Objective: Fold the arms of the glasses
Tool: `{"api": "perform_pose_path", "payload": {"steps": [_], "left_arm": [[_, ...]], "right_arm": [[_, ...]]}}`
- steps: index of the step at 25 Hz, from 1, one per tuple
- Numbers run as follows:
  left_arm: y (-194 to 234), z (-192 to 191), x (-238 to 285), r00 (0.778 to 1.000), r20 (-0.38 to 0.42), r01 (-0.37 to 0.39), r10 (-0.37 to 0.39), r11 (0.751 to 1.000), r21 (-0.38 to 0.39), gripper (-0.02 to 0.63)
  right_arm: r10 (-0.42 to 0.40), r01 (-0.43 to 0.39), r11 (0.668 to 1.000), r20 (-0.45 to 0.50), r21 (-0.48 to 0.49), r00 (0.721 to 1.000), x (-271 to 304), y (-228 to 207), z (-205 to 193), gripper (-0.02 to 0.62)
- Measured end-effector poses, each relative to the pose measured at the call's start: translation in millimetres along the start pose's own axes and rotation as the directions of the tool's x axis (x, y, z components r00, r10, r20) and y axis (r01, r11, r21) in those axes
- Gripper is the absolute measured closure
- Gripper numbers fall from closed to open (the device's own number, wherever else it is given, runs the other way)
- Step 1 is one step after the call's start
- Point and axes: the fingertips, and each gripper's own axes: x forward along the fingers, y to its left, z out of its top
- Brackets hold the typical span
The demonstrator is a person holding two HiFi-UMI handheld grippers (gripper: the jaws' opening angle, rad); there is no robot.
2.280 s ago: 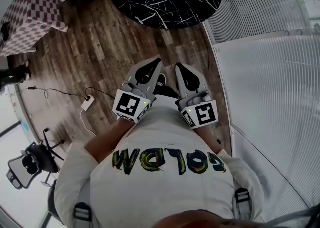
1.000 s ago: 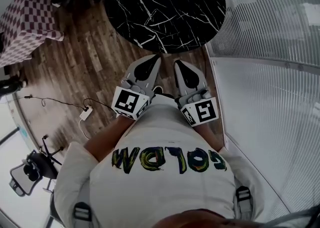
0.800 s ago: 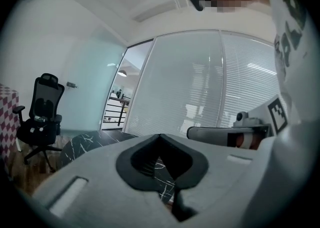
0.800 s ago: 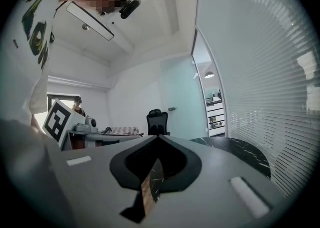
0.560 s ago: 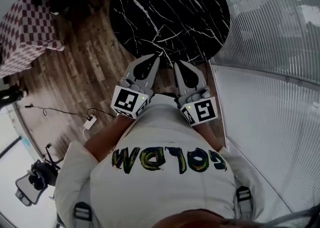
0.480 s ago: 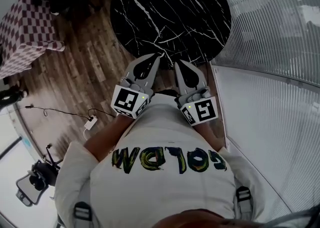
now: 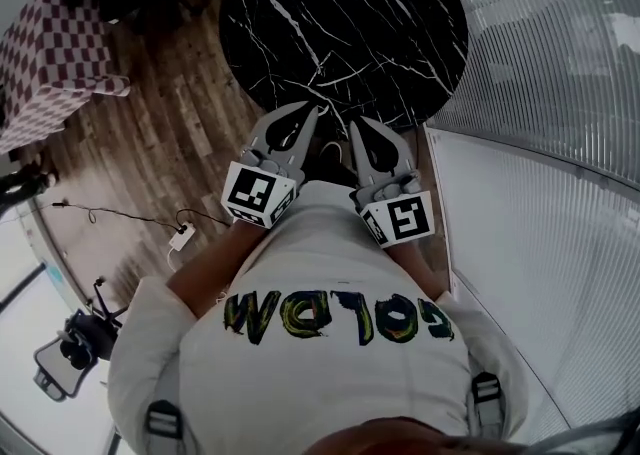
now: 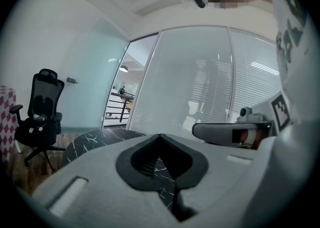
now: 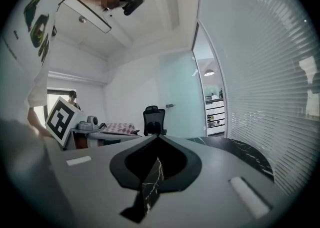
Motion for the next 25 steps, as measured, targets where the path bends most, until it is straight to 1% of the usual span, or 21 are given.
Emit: {"api": "perform_pose_path", "payload": {"steps": [4, 6, 11, 14, 16, 20, 25], "left_arm": [[-1, -7, 8, 1.000, 0.002, -0.009, 0.009, 1.000, -0.007, 0.606], [0, -14, 14, 1.000, -0.019, -0.013, 0.013, 1.000, 0.004, 0.605], [4, -37, 31, 0.996, -0.085, -0.011, 0.013, 1.000, 0.026, 0.604], [11, -60, 42, 0.990, -0.143, -0.004, 0.016, 0.997, 0.082, 0.595], [17, -78, 49, 0.982, -0.188, 0.004, 0.015, 0.995, 0.100, 0.580], [32, -109, 62, 0.967, -0.256, 0.012, 0.013, 0.995, 0.097, 0.577], [61, -145, 76, 0.947, -0.321, -0.004, 0.030, 0.997, 0.080, 0.565]], "right_arm": [[0.014, -0.013, 0.990, 0.006, -0.141, 1.000, -4, -6, 11, 0.592], [0.013, -0.015, 0.986, -0.013, -0.169, 1.000, -3, -14, 7, 0.592], [0.000, -0.013, 0.987, -0.080, -0.162, 0.997, 5, -44, -20, 0.592], [-0.026, 0.003, 0.985, -0.132, -0.172, 0.991, 11, -62, -45, 0.593], [-0.041, 0.014, 0.986, -0.158, -0.168, 0.987, 15, -73, -63, 0.592], [-0.068, 0.037, 0.986, -0.193, -0.161, 0.979, 29, -99, -93, 0.593], [-0.101, 0.065, 0.988, -0.262, -0.140, 0.960, 58, -128, -130, 0.592]]}}
